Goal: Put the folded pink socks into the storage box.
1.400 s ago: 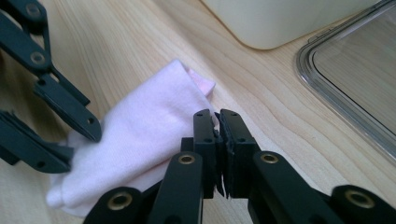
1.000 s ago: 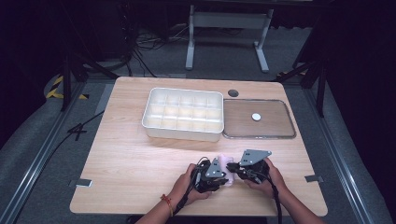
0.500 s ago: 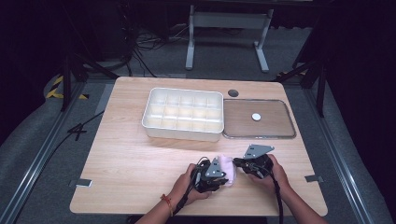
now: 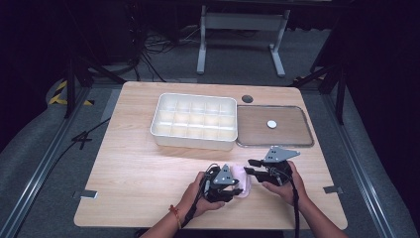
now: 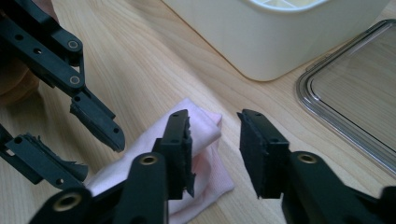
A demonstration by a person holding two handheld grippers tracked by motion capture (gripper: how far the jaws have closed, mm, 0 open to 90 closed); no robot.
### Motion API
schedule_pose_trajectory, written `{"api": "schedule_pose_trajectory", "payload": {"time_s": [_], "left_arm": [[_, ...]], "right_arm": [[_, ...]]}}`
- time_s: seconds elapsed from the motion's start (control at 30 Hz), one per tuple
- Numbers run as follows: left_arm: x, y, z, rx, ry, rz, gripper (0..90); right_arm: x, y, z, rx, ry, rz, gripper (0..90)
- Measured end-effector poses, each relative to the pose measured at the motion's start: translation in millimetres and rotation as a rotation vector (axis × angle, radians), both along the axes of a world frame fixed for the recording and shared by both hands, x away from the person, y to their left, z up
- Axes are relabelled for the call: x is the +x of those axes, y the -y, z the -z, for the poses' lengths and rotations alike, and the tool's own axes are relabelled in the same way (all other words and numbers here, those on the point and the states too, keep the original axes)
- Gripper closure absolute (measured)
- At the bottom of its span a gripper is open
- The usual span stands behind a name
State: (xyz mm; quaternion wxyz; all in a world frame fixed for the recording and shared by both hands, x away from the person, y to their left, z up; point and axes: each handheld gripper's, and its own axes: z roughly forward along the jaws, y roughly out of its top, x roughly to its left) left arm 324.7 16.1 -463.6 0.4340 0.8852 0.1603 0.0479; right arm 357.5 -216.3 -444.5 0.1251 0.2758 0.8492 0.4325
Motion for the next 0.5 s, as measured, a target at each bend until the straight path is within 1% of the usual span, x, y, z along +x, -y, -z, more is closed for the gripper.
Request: {"api": "schedule_pose_trajectory", "payload": {"time_s": [0.07, 0.13, 0.17, 0.23, 0.3, 0.37, 0.4, 0.5], "left_arm": [[1.0, -3.8, -3.6, -0.009, -0.001, 0.001, 64.3], [1.2, -6.1, -5.8, -0.004, 0.011, -0.007, 62.9], [1.8, -7.6, -6.9, -0.008, 0.015, -0.007, 62.1], [1.5, -10.0, -8.7, -0.012, 0.009, -0.016, 61.1], [2.2, -13.8, -11.8, 0.003, 0.018, -0.01, 59.3], [0.7, -17.3, -14.7, 0.018, 0.026, -0.017, 57.4], [0.4, -20.7, -16.9, 0.037, 0.04, -0.012, 56.6], [-3.2, -30.9, -20.8, 0.062, 0.056, -0.02, 52.9]], "right_arm": [[0.0, -1.7, -1.3, 0.003, -0.005, -0.002, 57.7], [-0.2, -3.7, -2.7, 0.01, -0.004, 0.008, 54.2], [0.1, -4.4, -3.9, 0.016, -0.002, 0.01, 52.9], [0.1, -5.5, -5.9, 0.034, -0.007, 0.014, 50.4], [0.2, -7.5, -8.5, 0.031, -0.003, 0.01, 49.5], [-0.1, -9.4, -8.7, 0.031, -0.004, 0.01, 48.6], [0.0, -10.4, -8.0, 0.023, -0.007, 0.009, 48.0], [1.1, -11.9, -3.3, 0.0, -0.025, 0.005, 46.8]]}}
